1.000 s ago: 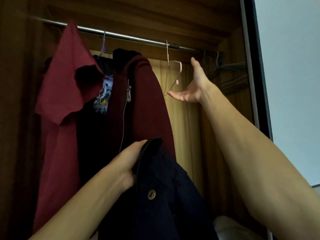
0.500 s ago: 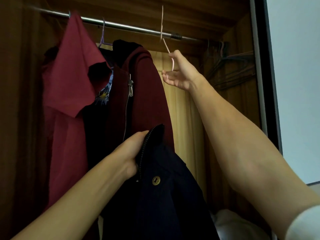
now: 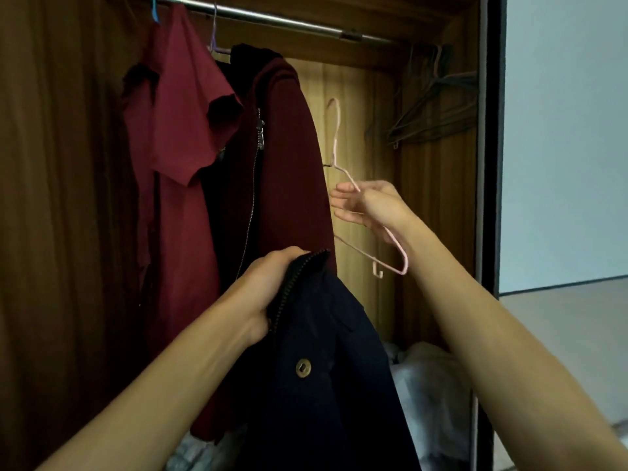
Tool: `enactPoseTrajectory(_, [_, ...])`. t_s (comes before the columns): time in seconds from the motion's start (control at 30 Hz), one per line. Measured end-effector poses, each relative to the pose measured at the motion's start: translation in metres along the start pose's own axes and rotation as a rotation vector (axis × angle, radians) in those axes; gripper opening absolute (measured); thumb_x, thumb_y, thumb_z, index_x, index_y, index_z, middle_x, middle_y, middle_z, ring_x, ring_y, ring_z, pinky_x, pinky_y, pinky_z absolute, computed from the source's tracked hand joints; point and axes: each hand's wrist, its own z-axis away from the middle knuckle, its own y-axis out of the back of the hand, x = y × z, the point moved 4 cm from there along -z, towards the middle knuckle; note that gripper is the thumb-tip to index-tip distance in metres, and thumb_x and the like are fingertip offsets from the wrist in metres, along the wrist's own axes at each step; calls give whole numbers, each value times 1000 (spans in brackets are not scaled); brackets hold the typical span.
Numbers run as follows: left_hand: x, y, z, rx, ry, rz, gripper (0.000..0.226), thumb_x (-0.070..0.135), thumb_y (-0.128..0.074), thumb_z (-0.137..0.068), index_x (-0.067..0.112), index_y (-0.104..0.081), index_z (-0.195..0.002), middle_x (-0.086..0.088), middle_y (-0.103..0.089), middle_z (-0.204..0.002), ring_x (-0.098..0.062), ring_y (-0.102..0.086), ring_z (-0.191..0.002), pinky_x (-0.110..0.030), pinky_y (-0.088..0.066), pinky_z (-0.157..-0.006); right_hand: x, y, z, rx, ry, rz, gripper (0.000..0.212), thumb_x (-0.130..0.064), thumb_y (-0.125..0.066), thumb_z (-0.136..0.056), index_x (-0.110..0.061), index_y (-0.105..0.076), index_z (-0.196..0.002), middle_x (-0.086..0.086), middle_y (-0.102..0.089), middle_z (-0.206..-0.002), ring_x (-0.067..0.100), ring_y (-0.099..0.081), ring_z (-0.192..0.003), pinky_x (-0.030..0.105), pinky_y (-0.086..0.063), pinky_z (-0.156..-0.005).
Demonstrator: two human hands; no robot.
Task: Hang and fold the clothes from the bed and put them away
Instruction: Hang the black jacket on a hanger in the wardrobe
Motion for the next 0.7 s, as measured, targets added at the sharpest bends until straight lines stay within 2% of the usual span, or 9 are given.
enactPoseTrajectory(0.13, [-24, 0, 51, 8, 68, 36, 21, 31, -65, -91, 10, -70, -95, -7, -70, -82, -20, -66, -73, -28, -52, -67, 17, 12, 96, -41, 77, 136, 23, 17, -54, -88, -3, -60, -98, 13, -71, -110, 19, -74, -91, 25, -61, -66])
enactPoseTrajectory(0.2, [-41, -2, 79, 49, 121, -1, 36, 35, -65, -90, 9, -66, -115, -8, -72, -96, -22, -69, -84, -30, -54, -73, 22, 24, 144, -30, 102, 136, 19, 12, -60, -87, -2, -59, -101, 12, -72, -108, 22, -73, -91, 26, -61, -67])
enactPoseTrajectory(0.27, [-61, -4, 99, 87, 109, -60, 63, 39, -66, -87, 11, -49, -141, -8, -64, -125, -24, -63, -110, -37, -50, -95, 26, 33, 184, -6, 30, 172, 26, 2, -69, -85, -3, -59, -109, 11, -72, -101, 20, -71, -80, 26, -59, -60])
enactPoseTrajectory(0.3, [-66, -7, 115, 93, 103, -102, 72, 42, -67, -84, 11, -44, -145, -7, -58, -135, -25, -58, -119, -39, -46, -104, 28, 33, 200, 7, -39, 219, 36, -7, -76, -83, -7, -59, -115, 9, -71, -92, 17, -67, -70, 24, -55, -54])
enactPoseTrajectory(0.37, [-84, -11, 137, 81, 130, -184, 75, 48, -67, -75, 11, -52, -138, -8, -60, -134, -24, -59, -120, -41, -45, -107, 35, 31, 231, 40, -175, 290, 51, -27, -84, -75, -14, -58, -117, 2, -57, -71, 10, -48, -52, 21, -39, -44])
enactPoseTrajectory(0.47, [-102, -13, 168, 100, 161, -196, 41, 41, -72, -81, 13, -65, -111, -7, -71, -114, -20, -68, -99, -37, -54, -92, 51, 29, 277, 135, -215, 258, 56, -52, -62, -89, -3, -63, -116, -4, -40, -59, 5, -32, -43, 17, -24, -36])
enactPoseTrajectory(0.57, [-110, -5, 190, 129, 199, -192, 55, 46, -74, -83, 13, -61, -125, -5, -65, -128, -21, -65, -109, -35, -52, -96, 59, 35, 326, 166, -240, 229, 64, -59, -31, -100, -10, -71, -111, -7, -39, -53, 4, -29, -40, 16, -20, -35])
enactPoseTrajectory(0.63, [-111, 7, 199, 145, 211, -160, 55, 42, -76, -81, 9, -63, -123, -10, -69, -120, -23, -68, -101, -34, -55, -87, 61, 38, 356, 106, -262, 198, 59, -55, -28, -102, -14, -67, -119, -6, -36, -51, 6, -25, -41, 15, -17, -37])
enactPoseTrajectory(0.7, [-110, 18, 205, 157, 213, -160, 35, 32, -75, -83, 8, -69, -108, -12, -73, -104, -20, -69, -83, -29, -54, -73, 62, 43, 384, 27, -263, 195, 56, -53, -31, -100, -14, -63, -124, -6, -34, -51, 7, -22, -40, 14, -16, -37])
